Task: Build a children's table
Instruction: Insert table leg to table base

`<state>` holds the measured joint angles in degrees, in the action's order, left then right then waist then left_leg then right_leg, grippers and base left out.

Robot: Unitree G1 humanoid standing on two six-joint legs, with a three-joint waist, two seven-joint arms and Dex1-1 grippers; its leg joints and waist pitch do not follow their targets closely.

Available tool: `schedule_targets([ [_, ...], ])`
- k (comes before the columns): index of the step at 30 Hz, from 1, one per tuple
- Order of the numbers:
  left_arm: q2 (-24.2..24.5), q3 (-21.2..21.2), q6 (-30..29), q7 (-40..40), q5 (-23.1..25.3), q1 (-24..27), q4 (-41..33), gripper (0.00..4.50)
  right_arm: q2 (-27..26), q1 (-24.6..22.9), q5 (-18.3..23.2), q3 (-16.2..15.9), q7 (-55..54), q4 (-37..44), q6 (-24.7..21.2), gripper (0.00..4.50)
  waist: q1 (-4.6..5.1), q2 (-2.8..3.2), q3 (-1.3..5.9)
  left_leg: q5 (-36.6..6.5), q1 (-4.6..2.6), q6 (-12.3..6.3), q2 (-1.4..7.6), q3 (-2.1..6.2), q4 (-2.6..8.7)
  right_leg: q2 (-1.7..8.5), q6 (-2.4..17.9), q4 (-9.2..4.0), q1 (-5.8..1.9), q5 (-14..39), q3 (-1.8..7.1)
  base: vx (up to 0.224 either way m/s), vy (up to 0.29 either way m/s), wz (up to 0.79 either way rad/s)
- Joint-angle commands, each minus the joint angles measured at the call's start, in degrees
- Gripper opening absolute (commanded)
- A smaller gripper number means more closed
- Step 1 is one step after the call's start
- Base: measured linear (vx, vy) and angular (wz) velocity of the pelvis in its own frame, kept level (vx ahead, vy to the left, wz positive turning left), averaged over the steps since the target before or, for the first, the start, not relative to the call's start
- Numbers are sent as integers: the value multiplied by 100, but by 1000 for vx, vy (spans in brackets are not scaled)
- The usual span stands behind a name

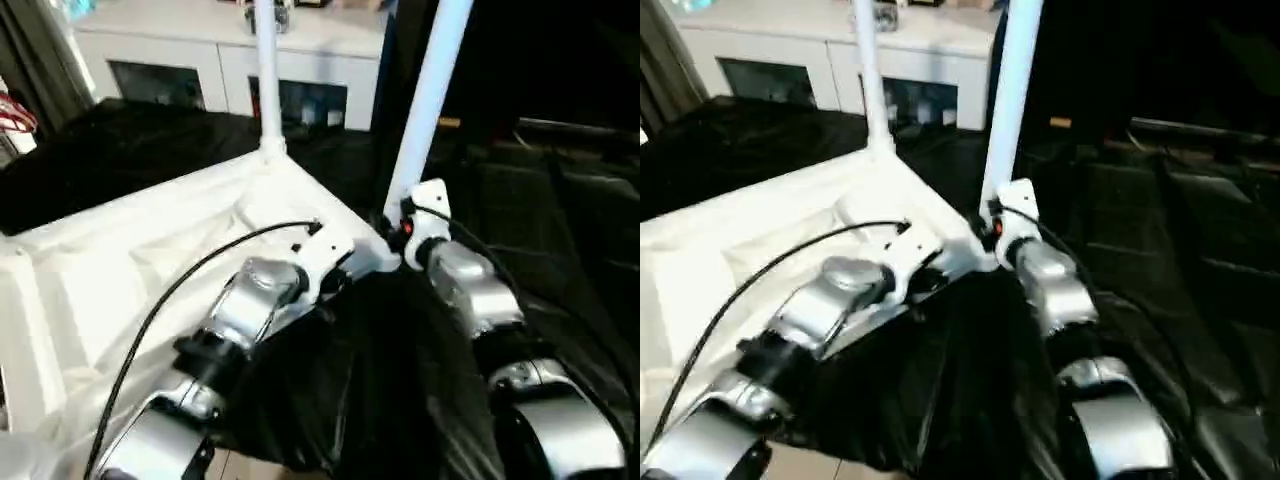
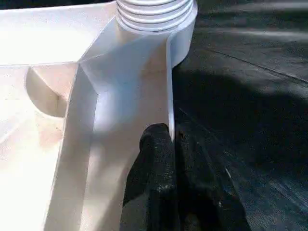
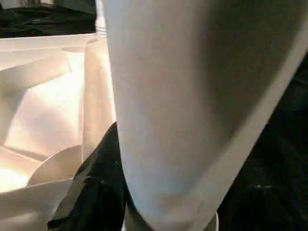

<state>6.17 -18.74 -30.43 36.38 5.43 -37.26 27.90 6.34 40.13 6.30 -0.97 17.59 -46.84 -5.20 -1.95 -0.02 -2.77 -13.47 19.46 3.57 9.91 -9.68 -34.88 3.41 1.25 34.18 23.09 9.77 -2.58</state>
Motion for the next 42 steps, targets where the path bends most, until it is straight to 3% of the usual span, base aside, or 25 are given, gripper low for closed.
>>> schedule_targets([
  [1, -158, 6, 73, -132, 48, -284, -57, 0, -416, -358, -109, -299, 134, -679, -428, 189, -35, 23, 289, -1118, 61, -117, 274, 103, 524, 490, 1277, -453, -256, 1628, 256, 0, 0, 0],
  [4, -164, 28, -2, -194, 72, -287, -51, 0, -451, -291, -180, -297, 23, -807, -393, 189, -25, 25, 273, -1200, 56, -129, 275, 101, 539, 490, 1273, -470, -251, 1785, 249, 0, 0, 0],
  [6, -145, 39, -5, -248, 65, -301, -5, 0, -474, -236, -223, -304, -20, -911, -325, 189, -10, 19, 241, -1535, 27, -77, 266, 112, 560, 492, 1086, -544, -216, 2467, 242, 0, 0, 0],
  [9, -144, 59, 22, -271, 56, -320, 46, 0, -505, -203, -248, -296, 53, -957, -216, 189, -13, 13, 231, -1690, 0, -69, 256, 123, 567, 500, 888, -603, -180, 2950, 241, 0, 0, 0],
  [10, -142, 63, 25, -270, 56, -319, 46, 0, -520, -200, -224, -256, 78, -945, -221, 189, -13, 13, 231, -1690, 0, -69, 256, 123, 567, 500, 888, -603, -180, 2950, 241, 0, 0, 0],
  [13, -126, 78, 47, -253, 51, -311, 39, 0, -545, -199, -148, -150, 167, -888, -254, 259, -17, 15, 233, -1633, 12, -80, 272, 131, 586, 496, 841, -602, -174, 2914, 241, 0, 0, 0],
  [23, 11, 83, 398, 109, -89, -190, -140, 0, -448, -147, -104, -47, 330, -670, -142, 345, 0, 39, 234, -1655, 35, -81, 279, 138, 602, 503, 932, -589, -180, 2747, 244, 0, 0, 0],
  [26, 96, 40, 507, 258, -105, -138, -224, 0, -366, -147, -108, -55, 444, -448, -216, 368, -8, 33, 262, -1405, 56, -110, 291, 126, 591, 500, 1035, -543, -207, 2307, 258, 0, 0, 0],
  [27, 107, 37, 521, 278, -108, -132, -233, 0, -354, -148, -110, -58, 465, -418, -222, 390, -13, 75, 272, -1234, 60, -123, 301, 119, 585, 496, 1155, -502, -213, 1959, 263, 0, 0, 0],
  [30, 207, 31, 565, 438, -151, -68, -321, 0, -197, -173, -228, -159, 594, -120, -224, 401, -23, 59, 290, -1008, 75, -188, 292, 92, 556, 493, 1320, -460, -249, 1503, 259, 0, 0, 0],
  [31, 268, 17, 649, 559, -179, -40, -344, 0, -110, -212, -227, -188, 724, 66, -254, 401, -42, 85, 317, -667, 81, -262, 295, 86, 523, 494, 1458, -401, -268, 1014, 261, 0, 0, 0],
  [32, 290, 13, 667, 598, -189, -30, -354, 0, -79, -227, -219, -198, 781, 135, -274, 401, -53, 87, 335, -532, 84, -312, 293, 80, 506, 484, 1499, -375, -278, 779, 254, 0, 0, 0],
  [33, 316, 8, 693, 646, -200, -18, -363, 0, -44, -248, -196, -203, 863, 221, -307, 401, -62, 80, 361, -187, 98, -425, 286, 65, 468, 468, 1629, -303, -296, 198, 252, 0, 0, 0],
  [35, 406, -6, 819, 847, -248, 29, -401, 0, 103, -337, -182, -258, 1125, 517, -437, 401, -76, 103, 354, 33, 103, -606, 283, 59, 446, 460, 1763, -259, -295, -275, 238, 0, 0, 0],
  [38, 525, -43, 950, 1114, -313, 98, -487, 0, 304, -448, -197, -349, 1432, 810, -573, 401, -113, 84, 352, -39, 95, -702, 292, 49, 436, 485, 1836, -265, -314, -193, 238, 0, 0, 0],
  [42, 702, -86, 1058, 1429, -390, 177, -602, 0, 615, -648, -69, -458, 2031, 1302, -799, 401, -163, 85, 331, -184, 77, -652, 309, 43, 445, 480, 1774, -287, -307, 116, 242, 0, 0, 0],
])
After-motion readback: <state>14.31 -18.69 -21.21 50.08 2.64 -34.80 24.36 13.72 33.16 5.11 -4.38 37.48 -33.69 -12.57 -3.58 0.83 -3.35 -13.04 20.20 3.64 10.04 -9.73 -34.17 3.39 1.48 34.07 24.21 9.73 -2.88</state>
